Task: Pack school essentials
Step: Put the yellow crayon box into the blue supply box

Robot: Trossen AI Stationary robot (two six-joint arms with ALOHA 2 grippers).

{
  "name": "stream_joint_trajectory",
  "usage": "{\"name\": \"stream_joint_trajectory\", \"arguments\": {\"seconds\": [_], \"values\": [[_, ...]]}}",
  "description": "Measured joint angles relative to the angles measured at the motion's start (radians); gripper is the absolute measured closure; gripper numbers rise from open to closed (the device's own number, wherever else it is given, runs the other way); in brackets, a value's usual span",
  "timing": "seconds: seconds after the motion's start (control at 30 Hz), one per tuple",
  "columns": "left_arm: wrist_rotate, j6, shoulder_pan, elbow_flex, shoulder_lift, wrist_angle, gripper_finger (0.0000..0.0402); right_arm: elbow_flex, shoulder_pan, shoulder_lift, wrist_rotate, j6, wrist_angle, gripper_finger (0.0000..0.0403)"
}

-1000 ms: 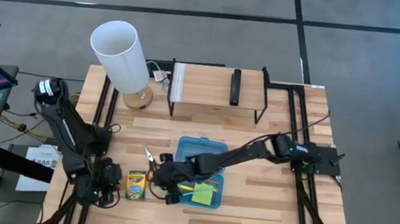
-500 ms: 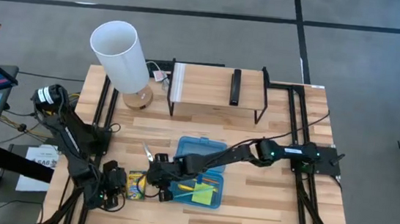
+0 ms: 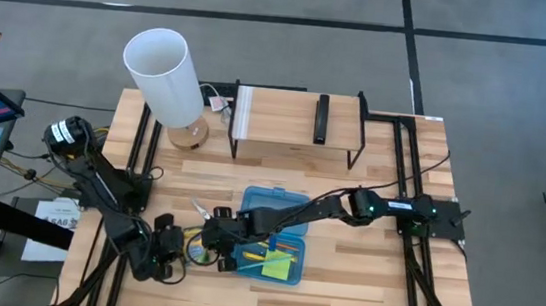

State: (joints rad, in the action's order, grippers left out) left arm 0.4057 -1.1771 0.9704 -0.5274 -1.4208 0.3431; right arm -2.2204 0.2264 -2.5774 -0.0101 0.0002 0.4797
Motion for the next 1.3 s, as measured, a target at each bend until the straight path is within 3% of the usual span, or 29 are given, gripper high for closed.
{"name": "stream_joint_trajectory", "arguments": {"seconds": [0.5,1.13,1.3], "values": [[0.075,0.141,-0.039,0.0,0.002,-0.002,0.03,-0.001,-0.006,-0.029,0.002,0.04,0.018,0.0337],[0.142,0.148,-0.039,-0.002,0.003,-0.004,0.03,-0.001,-0.013,-0.023,0.005,0.06,0.041,0.0337],[0.147,0.148,-0.04,-0.02,0.003,0.016,0.03,-0.06,-0.011,-0.025,0.007,0.06,0.106,0.0337]]}}
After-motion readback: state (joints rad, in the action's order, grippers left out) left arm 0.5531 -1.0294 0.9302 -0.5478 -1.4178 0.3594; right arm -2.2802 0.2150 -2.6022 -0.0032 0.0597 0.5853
